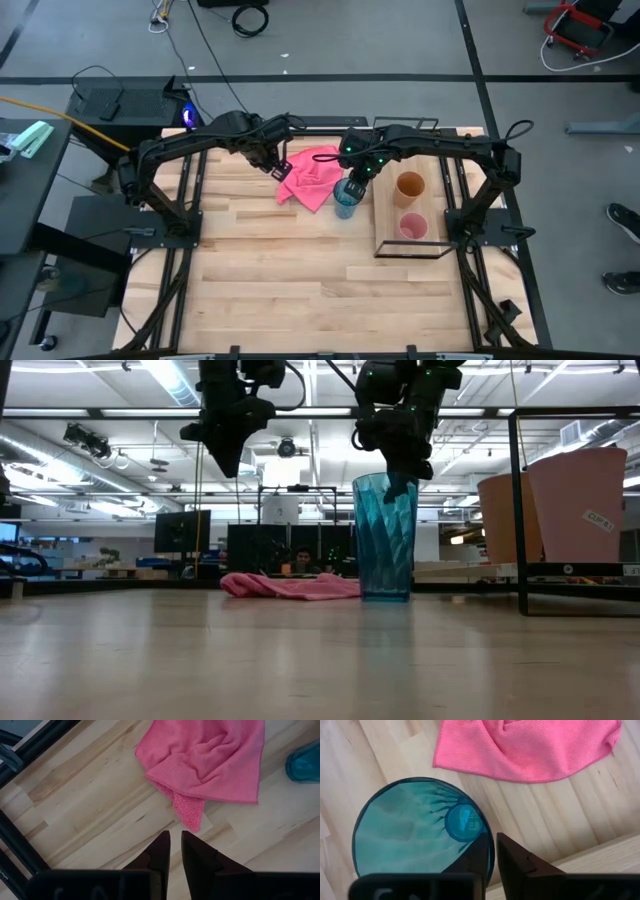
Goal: Stack small to large cups/mugs on shelf
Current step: Put the blue cup on the shelf
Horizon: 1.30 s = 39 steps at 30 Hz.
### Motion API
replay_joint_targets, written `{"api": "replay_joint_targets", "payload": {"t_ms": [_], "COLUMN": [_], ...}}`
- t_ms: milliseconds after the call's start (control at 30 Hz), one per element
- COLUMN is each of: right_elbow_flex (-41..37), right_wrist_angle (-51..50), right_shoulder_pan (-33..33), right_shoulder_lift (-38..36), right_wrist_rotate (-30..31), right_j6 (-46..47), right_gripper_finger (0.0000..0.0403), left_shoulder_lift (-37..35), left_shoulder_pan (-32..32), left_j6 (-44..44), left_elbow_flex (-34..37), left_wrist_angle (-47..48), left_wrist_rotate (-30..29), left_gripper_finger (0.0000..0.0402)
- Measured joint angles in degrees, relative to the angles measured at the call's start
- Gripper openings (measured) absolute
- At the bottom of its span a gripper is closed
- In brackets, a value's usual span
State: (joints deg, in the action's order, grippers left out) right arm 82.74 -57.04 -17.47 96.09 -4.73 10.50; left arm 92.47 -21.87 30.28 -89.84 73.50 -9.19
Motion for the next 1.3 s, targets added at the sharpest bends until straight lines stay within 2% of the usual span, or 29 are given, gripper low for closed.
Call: {"api": "replay_joint_targets", "payload": {"t_ms": [167,600,767,933,1100,1167,1300], "right_elbow_flex": [0.00,2.01,11.55,23.09,32.84,35.41,35.98], "right_wrist_angle": [0.02,-2.18,-11.21,-19.44,-29.60,-33.61,-33.00], "right_shoulder_pan": [-0.02,0.00,0.01,-0.34,-3.48,-5.64,-10.75], "right_shoulder_lift": [-0.04,-2.22,-3.02,-3.10,-3.15,-3.11,-4.73], "right_wrist_rotate": [0.10,0.04,0.91,4.73,9.26,10.20,9.66], "right_j6": [0.01,1.53,1.95,1.97,2.84,2.82,2.70], "right_gripper_finger": [0.0010,0.0005,0.0005,0.0005,0.0005,0.0005,0.0005], "left_shoulder_lift": [0.00,0.00,0.00,0.00,0.00,0.02,0.02], "left_shoulder_pan": [-0.02,-0.02,-0.02,-0.02,-0.02,-0.01,-0.02], "left_j6": [0.09,-3.07,-5.44,-6.06,-8.12,-8.46,-8.44], "left_elbow_flex": [0.00,0.00,0.00,0.00,0.00,-0.02,-0.02], "left_wrist_angle": [-0.54,-0.93,-1.06,-2.37,-4.11,-4.51,-5.75], "left_wrist_rotate": [0.00,0.00,0.00,0.00,0.00,0.00,0.00], "left_gripper_finger": [0.0053,0.0045,0.0039,0.0040,0.0034,0.0031,0.0025]}}
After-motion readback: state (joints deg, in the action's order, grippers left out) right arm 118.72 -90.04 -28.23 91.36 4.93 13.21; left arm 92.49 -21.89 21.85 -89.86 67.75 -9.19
